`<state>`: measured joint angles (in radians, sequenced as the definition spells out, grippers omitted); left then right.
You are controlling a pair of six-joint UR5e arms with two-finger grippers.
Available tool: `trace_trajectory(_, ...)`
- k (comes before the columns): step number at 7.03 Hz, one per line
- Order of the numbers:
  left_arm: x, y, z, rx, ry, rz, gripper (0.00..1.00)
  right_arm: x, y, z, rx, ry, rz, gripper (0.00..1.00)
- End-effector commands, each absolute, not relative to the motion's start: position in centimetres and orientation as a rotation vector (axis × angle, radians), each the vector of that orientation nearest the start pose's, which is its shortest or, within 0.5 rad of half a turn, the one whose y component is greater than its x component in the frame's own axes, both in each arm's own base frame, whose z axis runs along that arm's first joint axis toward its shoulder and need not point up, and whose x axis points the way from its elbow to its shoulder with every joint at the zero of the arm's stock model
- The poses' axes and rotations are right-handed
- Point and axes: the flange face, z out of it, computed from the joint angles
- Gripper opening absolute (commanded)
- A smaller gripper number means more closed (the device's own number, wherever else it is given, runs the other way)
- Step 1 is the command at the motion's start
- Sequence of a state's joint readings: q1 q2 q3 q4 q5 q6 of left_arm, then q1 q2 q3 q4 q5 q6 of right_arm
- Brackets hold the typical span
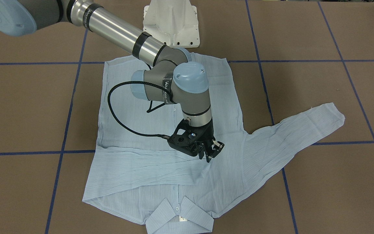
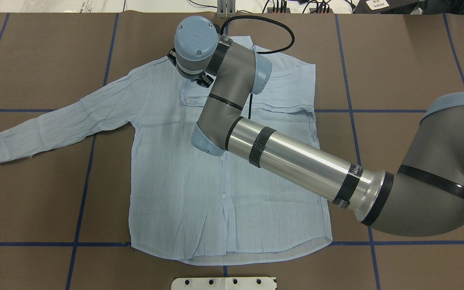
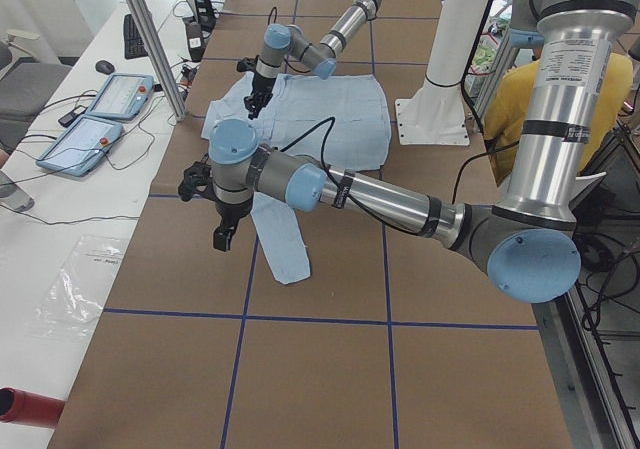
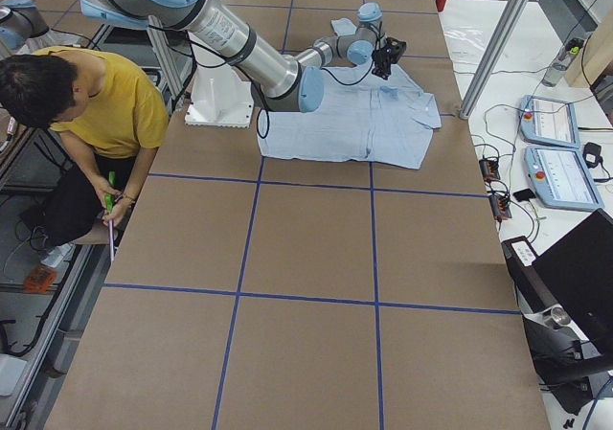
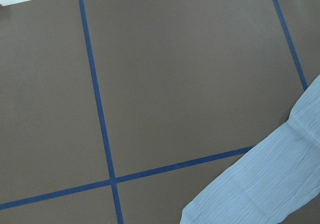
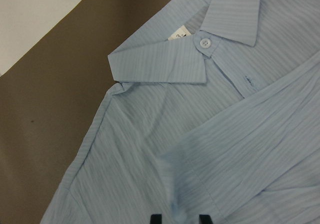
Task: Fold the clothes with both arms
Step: 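Carry the grasped sleeve across the shirt toward the collar with the right gripper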
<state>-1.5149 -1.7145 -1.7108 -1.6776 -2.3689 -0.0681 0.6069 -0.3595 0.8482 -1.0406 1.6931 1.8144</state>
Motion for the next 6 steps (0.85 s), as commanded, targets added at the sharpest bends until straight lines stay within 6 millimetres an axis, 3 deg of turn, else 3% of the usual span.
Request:
trace_trajectory(1, -0.2, -55.0, 52.3, 0.271, 0.822, 0.178, 1.0, -66.9, -57.9, 6.4, 0.079, -1.082, 0.717, 1.0)
trace_trajectory(3, 2.3, -53.1, 54.5, 0.195, 0.891, 0.15, 1.0, -65.7, -57.3, 4.9, 0.088, -1.121, 0.724, 1.0)
trace_trajectory(4, 5.6, -53.2, 54.7, 0.149, 0.901, 0.165, 1.0, -65.3, -57.1, 4.8, 0.087, -1.132, 0.725, 1.0)
trace_trajectory(6, 8.9, -53.1, 55.6, 0.042, 0.942, 0.088, 0.99, -63.3, -56.0, 6.0, 0.095, -1.169, 0.714, 1.0)
